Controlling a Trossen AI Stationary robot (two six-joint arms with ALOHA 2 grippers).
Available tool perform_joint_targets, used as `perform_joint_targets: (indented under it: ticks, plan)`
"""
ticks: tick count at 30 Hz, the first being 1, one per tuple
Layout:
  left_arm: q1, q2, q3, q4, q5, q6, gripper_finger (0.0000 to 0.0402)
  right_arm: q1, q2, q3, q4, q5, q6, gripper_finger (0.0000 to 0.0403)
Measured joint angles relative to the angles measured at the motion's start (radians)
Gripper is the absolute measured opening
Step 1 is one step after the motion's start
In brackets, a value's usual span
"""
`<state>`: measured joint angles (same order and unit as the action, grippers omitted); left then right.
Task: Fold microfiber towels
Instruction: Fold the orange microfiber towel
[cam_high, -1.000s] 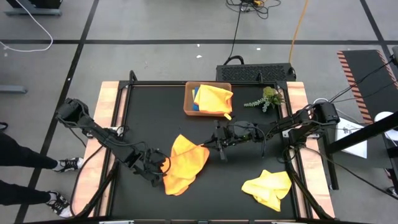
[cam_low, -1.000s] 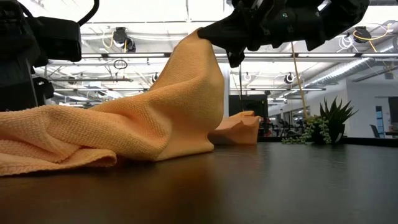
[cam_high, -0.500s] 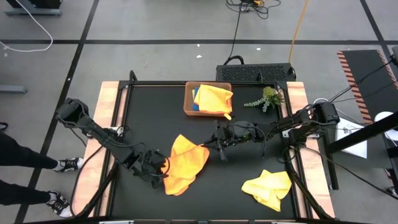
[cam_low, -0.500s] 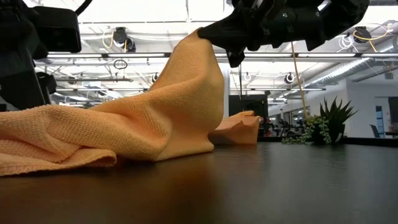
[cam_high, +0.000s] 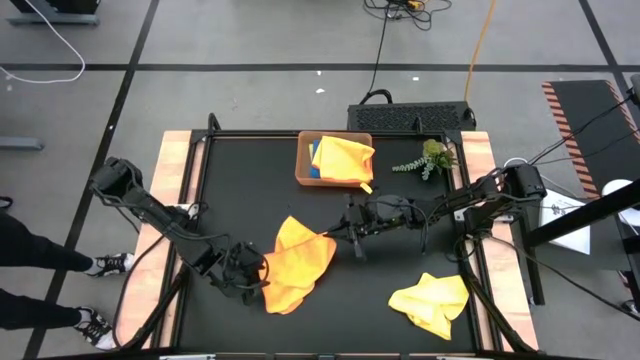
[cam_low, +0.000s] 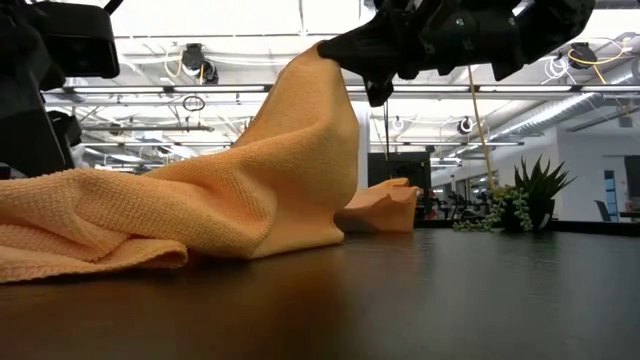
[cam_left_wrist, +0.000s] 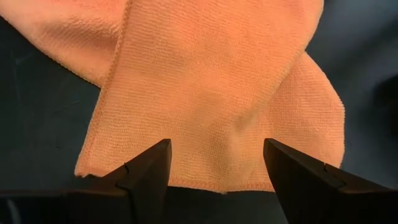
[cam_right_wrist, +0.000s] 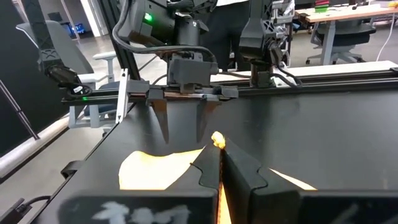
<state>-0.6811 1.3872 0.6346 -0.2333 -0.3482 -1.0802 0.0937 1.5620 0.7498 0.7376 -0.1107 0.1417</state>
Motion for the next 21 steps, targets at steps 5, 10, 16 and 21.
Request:
perform_joint_targets:
  ticks: [5,10,16,21]
  plan:
    - [0.0,0.0,0.0,0.004,-0.021,-0.002,0.026,0.0,0.0,0.0,0.0,0.0,0.0,0.0]
    - [0.0,0.0,-0.001,0.006,-0.022,0.0,0.026,0.0,0.0,0.0,-0.001,0.0,0.0,0.0]
    - [0.0,0.0,-0.042,0.042,-0.006,-0.033,0.026,0.0,0.0,0.0,-0.002,0.0,0.0,0.0]
    - [0.0,0.0,-0.116,0.138,0.017,-0.066,0.026,0.0,0.0,0.0,-0.004,0.0,0.0,0.0]
